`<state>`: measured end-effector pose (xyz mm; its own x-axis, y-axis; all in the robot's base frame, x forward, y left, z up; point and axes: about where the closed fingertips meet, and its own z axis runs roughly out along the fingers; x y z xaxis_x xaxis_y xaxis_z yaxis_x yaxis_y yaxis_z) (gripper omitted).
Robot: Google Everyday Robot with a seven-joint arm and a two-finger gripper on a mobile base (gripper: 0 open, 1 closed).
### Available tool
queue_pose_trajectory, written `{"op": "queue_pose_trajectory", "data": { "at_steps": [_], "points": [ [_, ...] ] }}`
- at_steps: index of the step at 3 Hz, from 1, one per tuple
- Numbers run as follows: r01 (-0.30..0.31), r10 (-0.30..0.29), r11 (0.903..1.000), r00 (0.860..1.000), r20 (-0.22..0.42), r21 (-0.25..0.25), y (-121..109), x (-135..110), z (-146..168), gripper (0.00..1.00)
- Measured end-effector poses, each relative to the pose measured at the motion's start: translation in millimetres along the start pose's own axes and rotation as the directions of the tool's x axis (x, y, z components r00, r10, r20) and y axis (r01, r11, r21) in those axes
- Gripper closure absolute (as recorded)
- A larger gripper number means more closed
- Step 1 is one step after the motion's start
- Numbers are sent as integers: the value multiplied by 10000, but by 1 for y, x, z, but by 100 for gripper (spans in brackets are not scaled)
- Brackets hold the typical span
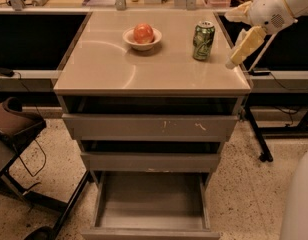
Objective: Place green can into bottom drawer
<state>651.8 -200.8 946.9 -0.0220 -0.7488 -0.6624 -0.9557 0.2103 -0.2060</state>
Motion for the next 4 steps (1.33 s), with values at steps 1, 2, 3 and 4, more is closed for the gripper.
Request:
{"op": "queue_pose_trajectory", "data": {
  "at_steps": [1,2,3,4],
  "points": [
    [-88,-50,9911,9946,1032,1330,-42,-13,-10,0],
    [-408,-57,9716,9807,1952,2332,-81,-22,-13,0],
    [-408,-57,9716,9807,1952,2332,-81,-22,-13,0],
    [-591,127,9773,9749,2222,2036,-92,-17,17,0]
  ]
}}
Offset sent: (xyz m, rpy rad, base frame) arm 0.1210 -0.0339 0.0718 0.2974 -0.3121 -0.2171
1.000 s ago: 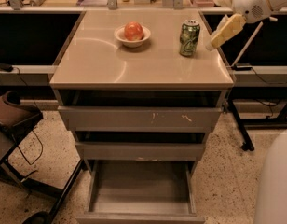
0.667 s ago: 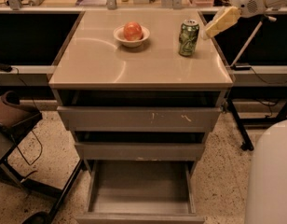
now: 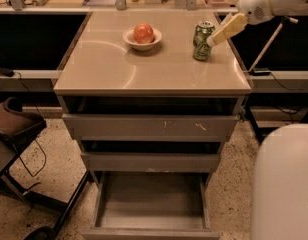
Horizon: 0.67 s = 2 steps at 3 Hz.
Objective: Place green can into bottom drawer
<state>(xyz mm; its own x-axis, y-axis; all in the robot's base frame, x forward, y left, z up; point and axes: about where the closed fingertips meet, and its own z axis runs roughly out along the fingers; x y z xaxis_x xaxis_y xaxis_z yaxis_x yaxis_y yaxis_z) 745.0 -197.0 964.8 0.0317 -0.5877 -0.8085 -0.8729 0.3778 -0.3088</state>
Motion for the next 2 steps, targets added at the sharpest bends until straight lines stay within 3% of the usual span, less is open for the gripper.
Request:
{"op": "queue_pose_trajectory", "data": {
  "at_steps": [2],
  "points": [
    [-459,464,9989,9954,838,-85,-19,17,59,0]
  ]
}}
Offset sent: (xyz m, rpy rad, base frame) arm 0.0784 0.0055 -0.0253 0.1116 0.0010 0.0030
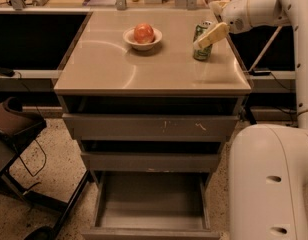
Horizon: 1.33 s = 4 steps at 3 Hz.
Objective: Place green can into bottom drawer
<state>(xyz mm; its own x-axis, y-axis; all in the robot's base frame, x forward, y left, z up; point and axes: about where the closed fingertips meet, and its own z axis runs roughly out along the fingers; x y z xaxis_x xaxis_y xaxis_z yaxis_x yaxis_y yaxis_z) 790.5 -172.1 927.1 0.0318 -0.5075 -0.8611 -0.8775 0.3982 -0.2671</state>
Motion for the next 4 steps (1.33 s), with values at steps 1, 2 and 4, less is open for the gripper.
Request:
{"op": "queue_pose_trajectory", "data": {
  "at_steps": [1,2,4],
  "points": [
    [-21,21,10000,10000,2,-12,0,1,1,0],
    [-1307,1303,9914,9909,331,101,-8,45,16,0],
    [-2497,2430,9670,9636,1117,511,-27,89,39,0]
  ]
}}
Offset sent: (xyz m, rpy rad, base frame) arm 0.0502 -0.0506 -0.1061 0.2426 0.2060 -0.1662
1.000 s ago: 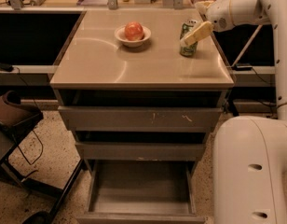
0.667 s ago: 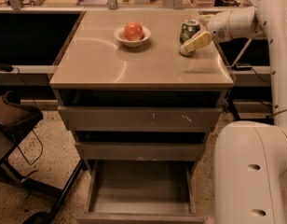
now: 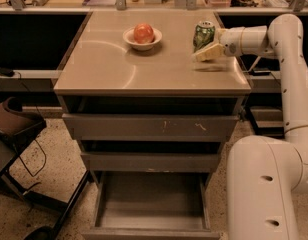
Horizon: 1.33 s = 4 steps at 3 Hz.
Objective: Place green can into bottom drawer
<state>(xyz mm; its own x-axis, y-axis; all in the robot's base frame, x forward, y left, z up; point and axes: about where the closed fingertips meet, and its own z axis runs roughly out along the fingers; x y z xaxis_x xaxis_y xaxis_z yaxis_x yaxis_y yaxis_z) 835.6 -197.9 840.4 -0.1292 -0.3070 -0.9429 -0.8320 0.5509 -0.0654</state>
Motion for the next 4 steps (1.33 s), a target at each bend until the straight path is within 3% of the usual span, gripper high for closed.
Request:
{"op": "queue_pose_trajectory", "data": {
  "at_steps": [2,4],
  "points": [
    [2,-2,10000,10000,-2,-100,3,1,4,0],
    [2,-2,9999,10000,-2,-100,3,1,4,42]
  ]
}}
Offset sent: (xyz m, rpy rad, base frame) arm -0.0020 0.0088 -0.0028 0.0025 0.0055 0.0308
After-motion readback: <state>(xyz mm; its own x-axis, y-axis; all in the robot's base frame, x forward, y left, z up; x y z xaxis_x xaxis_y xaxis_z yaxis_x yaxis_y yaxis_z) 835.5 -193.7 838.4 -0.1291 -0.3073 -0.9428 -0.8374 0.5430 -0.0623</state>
